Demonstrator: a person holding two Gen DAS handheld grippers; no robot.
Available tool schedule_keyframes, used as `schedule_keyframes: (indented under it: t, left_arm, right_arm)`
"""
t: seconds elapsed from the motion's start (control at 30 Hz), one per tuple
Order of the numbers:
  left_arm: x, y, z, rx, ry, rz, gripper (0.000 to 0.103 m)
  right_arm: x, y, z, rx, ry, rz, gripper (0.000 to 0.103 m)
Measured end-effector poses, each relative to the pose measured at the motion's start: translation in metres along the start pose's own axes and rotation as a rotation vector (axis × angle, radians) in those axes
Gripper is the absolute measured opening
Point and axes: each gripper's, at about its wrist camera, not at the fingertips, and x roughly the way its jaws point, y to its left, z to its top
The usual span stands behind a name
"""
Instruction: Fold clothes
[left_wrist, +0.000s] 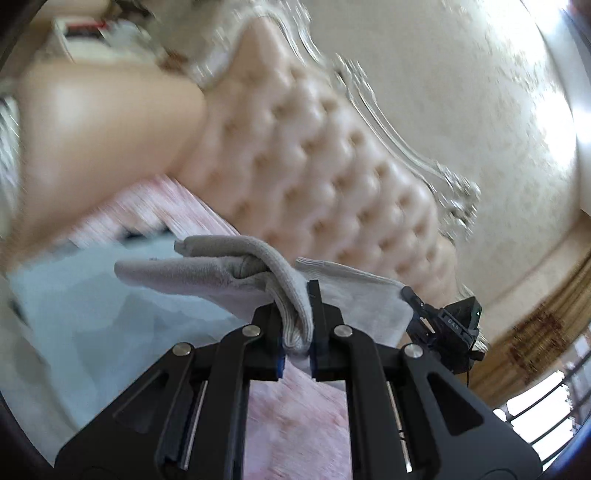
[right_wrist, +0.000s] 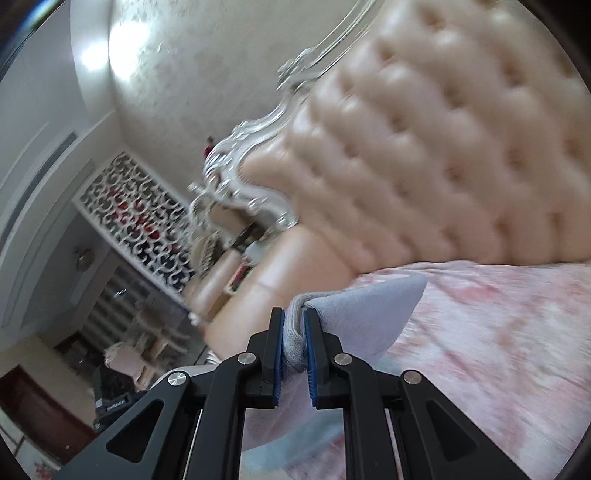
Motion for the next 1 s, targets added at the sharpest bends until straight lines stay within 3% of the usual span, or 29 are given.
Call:
schedule_keyframes:
  t: [0.17, 0.3, 0.4, 0.5, 0.6, 0.87, 1.0]
  left_arm:
    - [-0.035, 0.037, 0.025, 0.024, -0.098, 0.120, 0.010]
    - [-0.032, 0.069, -0.002, 0.000, -0.094, 0.150, 0.010]
    - [-0.007, 0.100, -0.049, 0.030, -0.028, 0.216, 0.010]
    - [0.032, 0.145, -0.096, -0.053, 0.082, 0.247, 0.010]
    - [0.039, 0.161, -0.112, -0.076, 0.091, 0.261, 0.010]
    - [0.017, 0.149, -0.109, -0.066, 0.037, 0.277, 0.011]
    - [0.022, 0.162, -0.134, -0.149, 0.066, 0.322, 0.013]
  right_arm:
    - [0.112, 0.026, 0.000, -0.052, 0.087, 0.026, 0.011]
    - [0.161, 0.014, -0.028, -0.051, 0.148, 0.022, 0.011]
    - [0.177, -0.028, -0.067, -0.009, 0.187, -0.017, 0.011]
    - [0.195, -0.099, -0.114, 0.104, 0.269, -0.119, 0.011]
    - [0.199, -0.143, -0.133, 0.221, 0.267, -0.141, 0.011]
    - [0.184, -0.104, -0.109, 0.097, 0.222, -0.093, 0.011]
    - [0.201, -0.109, -0.111, 0.015, 0.295, -0.190, 0.012]
